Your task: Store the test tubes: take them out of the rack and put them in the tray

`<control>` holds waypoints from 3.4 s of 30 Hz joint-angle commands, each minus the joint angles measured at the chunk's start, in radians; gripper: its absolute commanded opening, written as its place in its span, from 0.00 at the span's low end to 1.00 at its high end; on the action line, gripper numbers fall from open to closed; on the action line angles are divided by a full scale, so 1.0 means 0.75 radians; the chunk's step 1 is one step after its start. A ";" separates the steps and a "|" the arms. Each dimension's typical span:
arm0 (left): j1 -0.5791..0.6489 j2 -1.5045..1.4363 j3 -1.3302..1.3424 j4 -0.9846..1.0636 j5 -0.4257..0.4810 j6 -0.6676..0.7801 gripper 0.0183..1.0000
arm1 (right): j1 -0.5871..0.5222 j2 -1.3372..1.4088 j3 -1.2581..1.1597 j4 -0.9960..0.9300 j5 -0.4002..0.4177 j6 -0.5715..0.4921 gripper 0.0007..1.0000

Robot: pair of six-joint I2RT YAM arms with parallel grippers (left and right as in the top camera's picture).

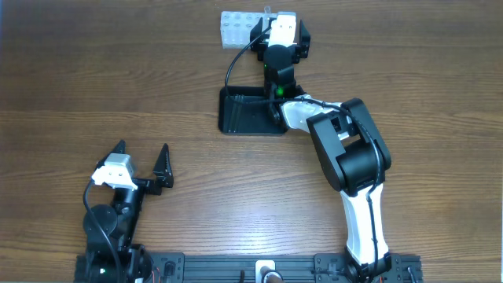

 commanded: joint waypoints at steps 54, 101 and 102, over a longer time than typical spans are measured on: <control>0.007 -0.008 -0.006 -0.003 0.012 -0.009 1.00 | 0.020 0.112 0.233 -0.171 -0.088 -0.032 0.64; 0.007 -0.008 -0.006 -0.003 0.013 -0.009 1.00 | -0.016 0.112 0.234 -0.179 -0.124 0.057 0.57; 0.007 -0.008 -0.006 -0.003 0.012 -0.009 1.00 | -0.016 0.112 0.234 -0.183 -0.124 0.057 0.55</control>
